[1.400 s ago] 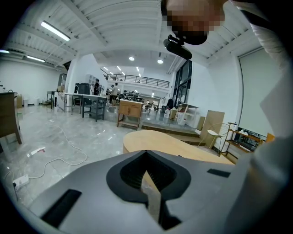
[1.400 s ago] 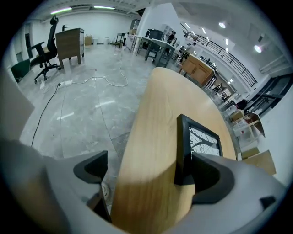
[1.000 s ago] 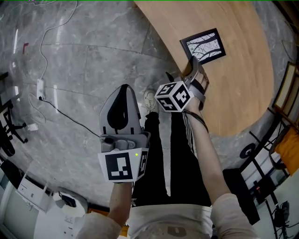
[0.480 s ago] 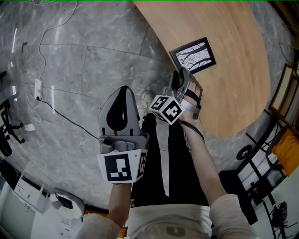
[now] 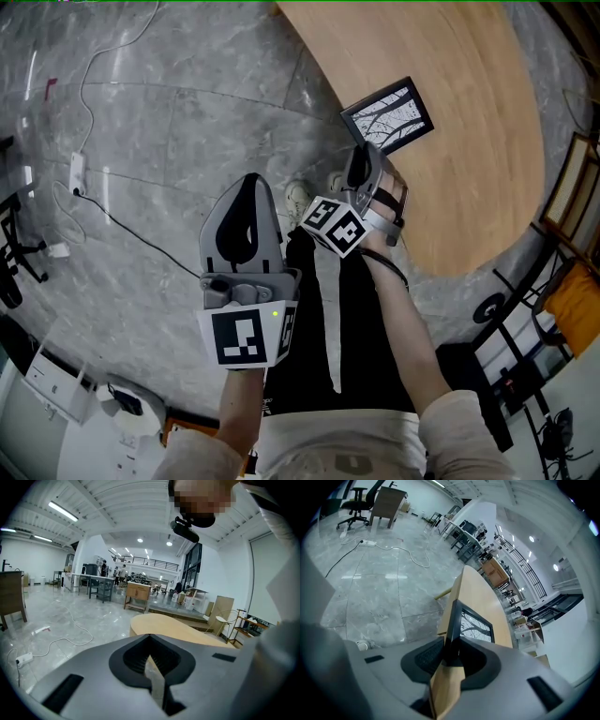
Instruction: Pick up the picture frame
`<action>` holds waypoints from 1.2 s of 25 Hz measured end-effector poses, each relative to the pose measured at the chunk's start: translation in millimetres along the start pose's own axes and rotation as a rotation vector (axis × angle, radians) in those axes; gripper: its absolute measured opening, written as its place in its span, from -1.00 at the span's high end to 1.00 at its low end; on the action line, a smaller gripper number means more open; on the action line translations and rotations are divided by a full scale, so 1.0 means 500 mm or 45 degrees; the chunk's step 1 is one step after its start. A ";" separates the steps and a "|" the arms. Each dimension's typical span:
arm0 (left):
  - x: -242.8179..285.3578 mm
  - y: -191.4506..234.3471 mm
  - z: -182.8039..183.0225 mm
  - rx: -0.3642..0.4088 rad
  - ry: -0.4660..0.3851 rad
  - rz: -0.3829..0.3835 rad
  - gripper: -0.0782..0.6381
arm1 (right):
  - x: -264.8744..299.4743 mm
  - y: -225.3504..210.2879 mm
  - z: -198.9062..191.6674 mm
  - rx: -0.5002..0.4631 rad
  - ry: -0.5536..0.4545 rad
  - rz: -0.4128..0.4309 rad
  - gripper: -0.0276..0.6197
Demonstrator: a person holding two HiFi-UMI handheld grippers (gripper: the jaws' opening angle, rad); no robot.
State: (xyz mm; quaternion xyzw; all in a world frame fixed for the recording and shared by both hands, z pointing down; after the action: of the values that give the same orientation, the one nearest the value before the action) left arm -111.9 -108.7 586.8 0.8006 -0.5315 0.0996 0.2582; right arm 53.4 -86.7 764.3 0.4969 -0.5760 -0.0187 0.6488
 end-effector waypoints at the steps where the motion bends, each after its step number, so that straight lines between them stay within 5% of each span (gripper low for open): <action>1: -0.001 0.000 0.000 -0.001 -0.001 0.001 0.76 | -0.002 -0.001 -0.001 0.002 -0.004 -0.004 0.58; 16: -0.026 -0.009 0.080 0.037 -0.089 0.015 0.76 | -0.042 -0.094 0.012 0.156 0.056 -0.052 0.65; 23: -0.035 -0.039 0.257 0.046 -0.208 0.041 0.76 | -0.105 -0.294 0.082 0.215 -0.049 -0.220 0.66; 30: -0.109 -0.108 0.433 0.063 -0.324 0.011 0.76 | -0.281 -0.555 0.180 0.348 -0.294 -0.372 0.66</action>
State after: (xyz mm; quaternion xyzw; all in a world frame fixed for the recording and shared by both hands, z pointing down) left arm -110.5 -161.4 363.3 0.8105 -0.5609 0.0115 0.1687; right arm 89.5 -199.3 463.0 0.6528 -0.5657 -0.0910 0.4955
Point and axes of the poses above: the fingertips, and each gripper's own axes: x forward along the fingers, y to its left, z out of its top, the point moved 10 cm from there along -x, backward along the fingers, and after that the axes turned 8 degrees about -x, right-handed, at the moved point
